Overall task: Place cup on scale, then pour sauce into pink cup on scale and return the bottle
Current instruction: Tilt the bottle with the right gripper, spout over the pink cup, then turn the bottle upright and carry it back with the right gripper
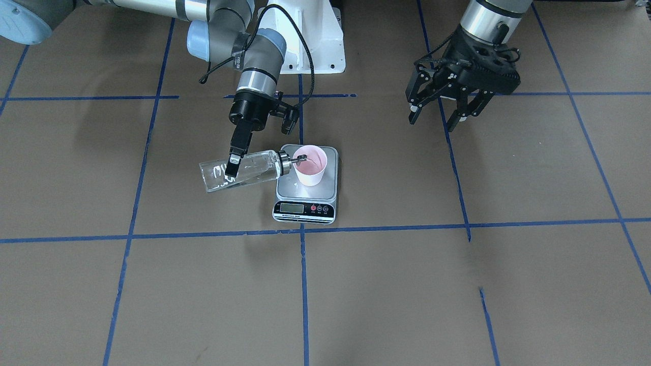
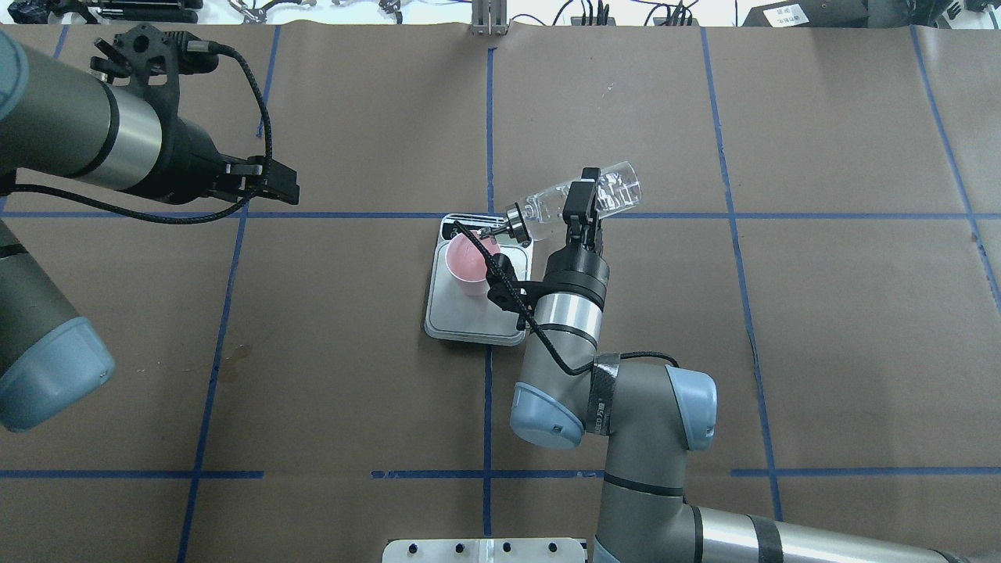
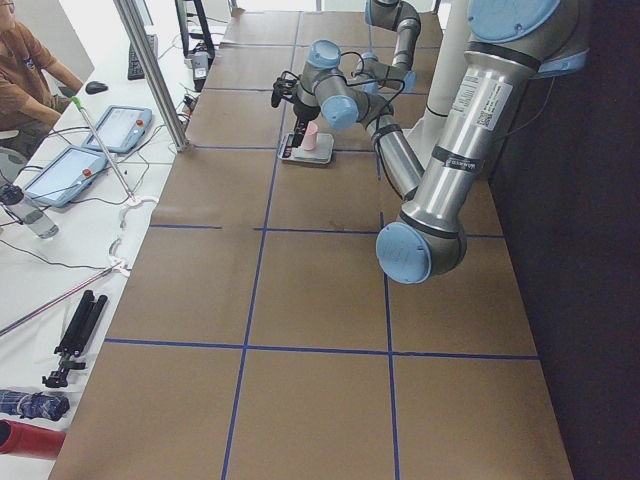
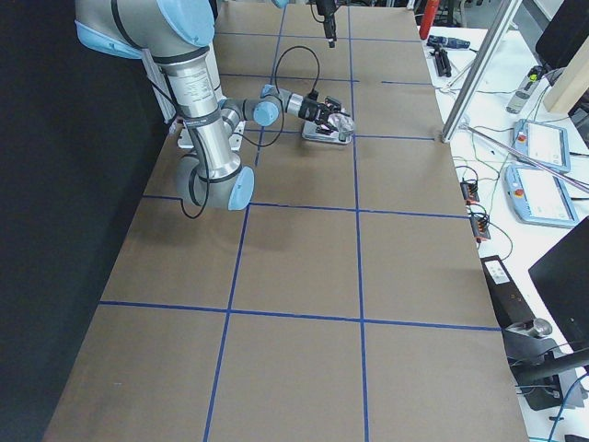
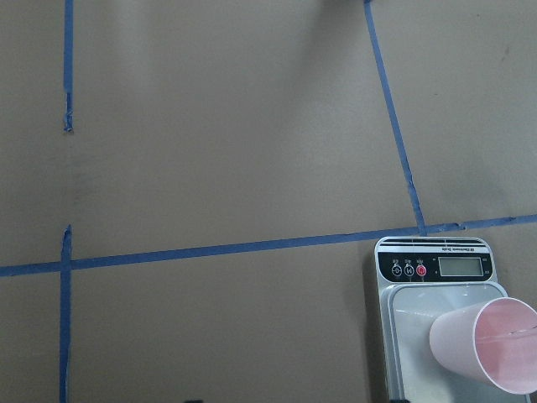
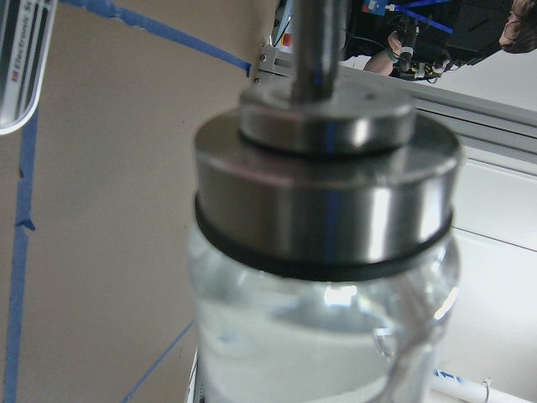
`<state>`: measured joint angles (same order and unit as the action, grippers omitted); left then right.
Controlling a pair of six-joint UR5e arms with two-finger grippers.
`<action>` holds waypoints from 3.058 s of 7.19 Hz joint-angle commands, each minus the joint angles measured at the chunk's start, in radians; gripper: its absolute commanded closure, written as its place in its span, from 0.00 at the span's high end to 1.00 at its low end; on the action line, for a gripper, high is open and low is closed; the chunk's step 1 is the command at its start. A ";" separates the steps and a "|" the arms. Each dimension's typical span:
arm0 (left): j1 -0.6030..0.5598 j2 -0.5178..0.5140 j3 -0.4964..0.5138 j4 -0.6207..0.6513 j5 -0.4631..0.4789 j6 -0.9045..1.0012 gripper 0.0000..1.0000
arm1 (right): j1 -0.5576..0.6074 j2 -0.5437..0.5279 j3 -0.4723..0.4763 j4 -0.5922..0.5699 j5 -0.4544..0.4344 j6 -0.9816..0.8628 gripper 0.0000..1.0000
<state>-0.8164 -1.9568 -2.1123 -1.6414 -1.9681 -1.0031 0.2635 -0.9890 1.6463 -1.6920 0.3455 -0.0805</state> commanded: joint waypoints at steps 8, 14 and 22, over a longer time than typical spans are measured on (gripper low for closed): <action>0.002 -0.001 0.002 0.000 0.000 -0.002 0.81 | 0.008 -0.065 0.170 0.003 -0.016 -0.118 0.00; 0.002 -0.001 -0.005 0.002 0.000 -0.003 0.81 | 0.014 -0.115 0.264 0.014 0.160 0.381 0.00; 0.005 -0.005 -0.001 0.002 0.002 -0.018 0.81 | 0.017 -0.393 0.254 0.617 0.428 1.498 0.00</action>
<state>-0.8118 -1.9602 -2.1122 -1.6410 -1.9666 -1.0115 0.2805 -1.3434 1.9026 -1.1048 0.7868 1.2381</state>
